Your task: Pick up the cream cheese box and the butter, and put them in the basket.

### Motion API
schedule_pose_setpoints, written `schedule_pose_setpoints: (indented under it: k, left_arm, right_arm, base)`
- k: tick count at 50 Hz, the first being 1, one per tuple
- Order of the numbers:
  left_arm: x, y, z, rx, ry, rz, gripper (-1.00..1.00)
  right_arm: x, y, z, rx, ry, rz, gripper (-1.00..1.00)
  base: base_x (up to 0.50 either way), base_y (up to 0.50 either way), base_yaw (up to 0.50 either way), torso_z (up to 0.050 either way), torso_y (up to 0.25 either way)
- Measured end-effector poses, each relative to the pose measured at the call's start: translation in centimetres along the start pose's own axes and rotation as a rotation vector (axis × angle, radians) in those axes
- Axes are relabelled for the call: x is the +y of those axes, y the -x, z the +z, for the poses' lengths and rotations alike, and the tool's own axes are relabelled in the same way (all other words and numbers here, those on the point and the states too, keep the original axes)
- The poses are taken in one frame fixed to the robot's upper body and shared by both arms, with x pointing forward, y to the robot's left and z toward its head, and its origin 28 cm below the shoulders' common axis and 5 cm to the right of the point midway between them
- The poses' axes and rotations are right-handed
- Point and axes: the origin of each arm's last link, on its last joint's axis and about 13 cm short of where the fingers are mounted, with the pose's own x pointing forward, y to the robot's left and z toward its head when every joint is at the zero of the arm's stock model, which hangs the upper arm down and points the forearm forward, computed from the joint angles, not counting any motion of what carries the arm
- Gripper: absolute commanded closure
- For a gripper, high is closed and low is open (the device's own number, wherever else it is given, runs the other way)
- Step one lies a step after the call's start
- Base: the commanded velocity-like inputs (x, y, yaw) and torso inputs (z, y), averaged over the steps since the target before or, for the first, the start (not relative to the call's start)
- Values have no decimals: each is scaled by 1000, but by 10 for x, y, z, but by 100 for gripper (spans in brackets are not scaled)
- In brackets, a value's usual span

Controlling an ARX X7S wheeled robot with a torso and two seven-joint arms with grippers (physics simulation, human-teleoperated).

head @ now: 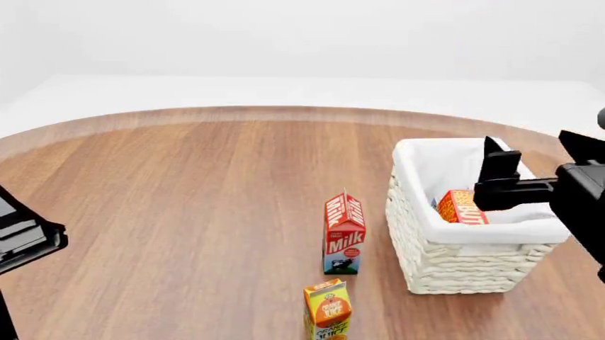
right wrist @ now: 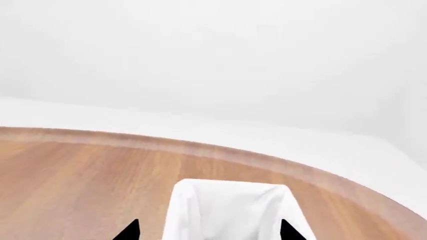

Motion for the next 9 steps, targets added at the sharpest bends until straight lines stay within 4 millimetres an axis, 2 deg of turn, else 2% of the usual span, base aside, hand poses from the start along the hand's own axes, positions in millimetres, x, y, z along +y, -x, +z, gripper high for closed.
schedule_pose_setpoints:
  k: [9]
  left_arm:
    - [-5, -1, 21, -71, -21, -92, -100]
  right_arm:
    - [8, 18, -11, -144, -97, -18, -100]
  base:
    - [0, 0, 0, 0, 0]
